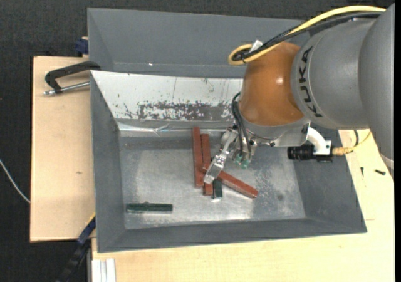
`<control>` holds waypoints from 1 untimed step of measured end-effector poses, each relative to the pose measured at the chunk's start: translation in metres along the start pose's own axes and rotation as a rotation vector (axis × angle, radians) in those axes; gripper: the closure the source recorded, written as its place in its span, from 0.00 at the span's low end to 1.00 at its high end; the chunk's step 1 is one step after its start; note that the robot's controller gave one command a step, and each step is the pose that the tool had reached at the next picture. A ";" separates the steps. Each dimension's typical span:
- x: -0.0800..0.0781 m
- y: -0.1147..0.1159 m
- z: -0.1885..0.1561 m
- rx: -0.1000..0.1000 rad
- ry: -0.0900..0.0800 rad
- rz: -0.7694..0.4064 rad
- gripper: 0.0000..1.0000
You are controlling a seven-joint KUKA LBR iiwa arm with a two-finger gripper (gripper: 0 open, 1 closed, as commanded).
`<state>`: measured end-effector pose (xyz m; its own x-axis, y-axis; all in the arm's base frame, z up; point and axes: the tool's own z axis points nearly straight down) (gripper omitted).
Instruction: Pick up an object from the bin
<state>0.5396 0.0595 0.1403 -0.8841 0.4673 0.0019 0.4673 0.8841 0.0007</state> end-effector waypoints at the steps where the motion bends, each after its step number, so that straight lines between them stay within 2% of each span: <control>1: 0.014 -0.013 0.069 -0.001 -0.003 0.092 0.00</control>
Offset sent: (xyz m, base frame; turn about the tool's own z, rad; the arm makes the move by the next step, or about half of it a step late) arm -0.0033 0.0080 -0.0703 0.4074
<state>0.5213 0.0544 0.0715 -0.8373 0.5468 -0.0008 0.5468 0.8373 0.0021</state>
